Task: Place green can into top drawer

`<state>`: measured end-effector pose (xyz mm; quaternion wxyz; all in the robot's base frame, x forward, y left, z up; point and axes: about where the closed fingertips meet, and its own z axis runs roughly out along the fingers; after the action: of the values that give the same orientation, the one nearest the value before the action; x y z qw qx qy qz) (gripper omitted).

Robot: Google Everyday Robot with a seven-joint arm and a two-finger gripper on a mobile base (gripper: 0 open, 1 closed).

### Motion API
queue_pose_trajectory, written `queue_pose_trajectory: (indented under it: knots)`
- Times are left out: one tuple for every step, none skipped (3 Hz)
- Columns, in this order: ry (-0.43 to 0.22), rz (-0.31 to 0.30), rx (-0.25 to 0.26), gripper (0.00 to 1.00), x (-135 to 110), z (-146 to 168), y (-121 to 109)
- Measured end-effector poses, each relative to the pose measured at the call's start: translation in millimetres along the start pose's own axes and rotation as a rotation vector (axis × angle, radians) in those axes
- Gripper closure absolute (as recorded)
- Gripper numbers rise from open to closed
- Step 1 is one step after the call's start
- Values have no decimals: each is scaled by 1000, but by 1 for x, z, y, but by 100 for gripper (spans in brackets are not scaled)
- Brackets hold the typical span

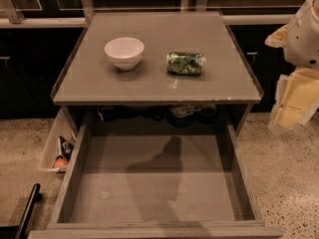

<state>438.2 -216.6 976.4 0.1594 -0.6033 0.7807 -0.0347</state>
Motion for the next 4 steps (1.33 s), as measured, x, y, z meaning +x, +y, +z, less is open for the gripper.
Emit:
queue_pose_trajectory:
  knots:
    - [0, 0, 0, 0, 0, 0, 0]
    - [-19, -4, 15, 0, -3, 2, -7]
    - [-48, -19, 44, 0, -5, 13, -23]
    - [-108, -49, 51, 0, -10, 34, -45]
